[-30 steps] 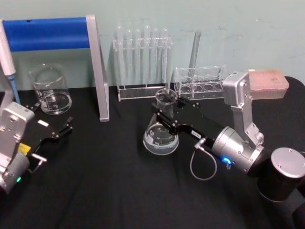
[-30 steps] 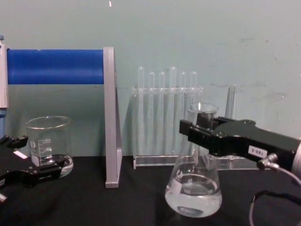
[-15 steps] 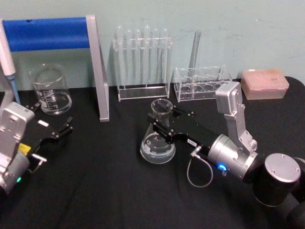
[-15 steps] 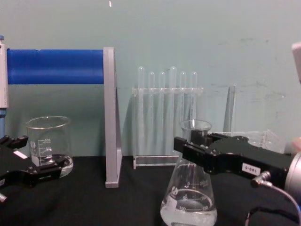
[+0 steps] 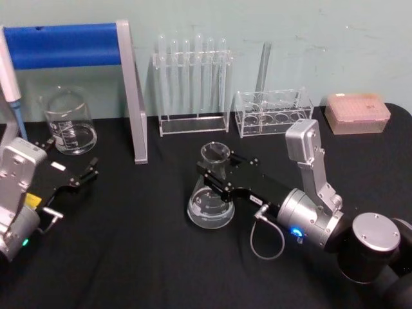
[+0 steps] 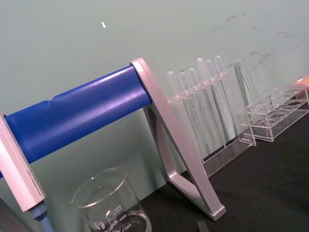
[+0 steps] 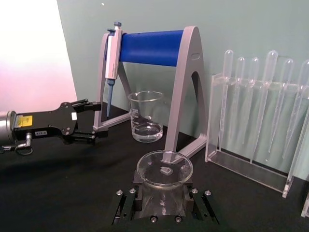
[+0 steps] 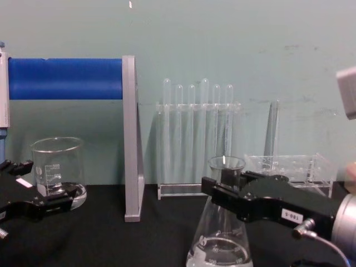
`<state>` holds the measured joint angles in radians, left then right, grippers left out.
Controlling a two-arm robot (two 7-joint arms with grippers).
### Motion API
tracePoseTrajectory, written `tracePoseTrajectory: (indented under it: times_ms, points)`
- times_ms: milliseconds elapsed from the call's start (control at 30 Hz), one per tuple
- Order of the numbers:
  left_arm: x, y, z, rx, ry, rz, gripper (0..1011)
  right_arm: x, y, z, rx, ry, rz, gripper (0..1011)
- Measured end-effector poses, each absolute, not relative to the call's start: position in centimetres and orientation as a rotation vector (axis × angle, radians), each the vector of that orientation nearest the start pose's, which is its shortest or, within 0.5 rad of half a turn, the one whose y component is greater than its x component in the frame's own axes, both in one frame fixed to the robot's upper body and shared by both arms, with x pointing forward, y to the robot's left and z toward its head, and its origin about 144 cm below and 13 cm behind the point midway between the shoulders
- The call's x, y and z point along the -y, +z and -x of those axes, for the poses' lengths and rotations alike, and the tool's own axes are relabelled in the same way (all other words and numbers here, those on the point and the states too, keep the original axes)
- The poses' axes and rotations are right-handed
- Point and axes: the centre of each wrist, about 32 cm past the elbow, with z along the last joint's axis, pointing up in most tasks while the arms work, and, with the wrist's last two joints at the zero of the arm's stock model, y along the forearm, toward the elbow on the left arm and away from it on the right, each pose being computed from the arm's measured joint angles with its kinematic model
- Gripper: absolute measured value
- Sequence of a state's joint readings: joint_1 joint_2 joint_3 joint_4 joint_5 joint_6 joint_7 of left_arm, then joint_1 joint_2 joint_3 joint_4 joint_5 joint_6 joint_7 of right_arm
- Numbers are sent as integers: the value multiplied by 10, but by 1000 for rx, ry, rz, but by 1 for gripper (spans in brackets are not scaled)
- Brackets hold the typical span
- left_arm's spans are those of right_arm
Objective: Grasp the erlenmeyer flask with one hand, shake it three times, then place it back.
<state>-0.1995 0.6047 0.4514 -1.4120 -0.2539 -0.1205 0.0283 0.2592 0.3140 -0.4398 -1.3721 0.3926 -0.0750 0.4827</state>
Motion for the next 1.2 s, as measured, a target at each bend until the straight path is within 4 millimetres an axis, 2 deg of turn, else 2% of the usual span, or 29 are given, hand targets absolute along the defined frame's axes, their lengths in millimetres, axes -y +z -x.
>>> tracePoseTrajectory:
  times_ms: [1067,1167,1200]
  points:
    - [-310,1140,-489,285,1248,-304,1001,208,1135,-509,-25,-737,11,453]
    - [-310,1140,-489,285,1248,-304,1001,208,1135,-509,-25,-737,11,487]
    - [-310,1140,-489,285,1248,-304,1001,208,1135,-509,-24,-737,11,529]
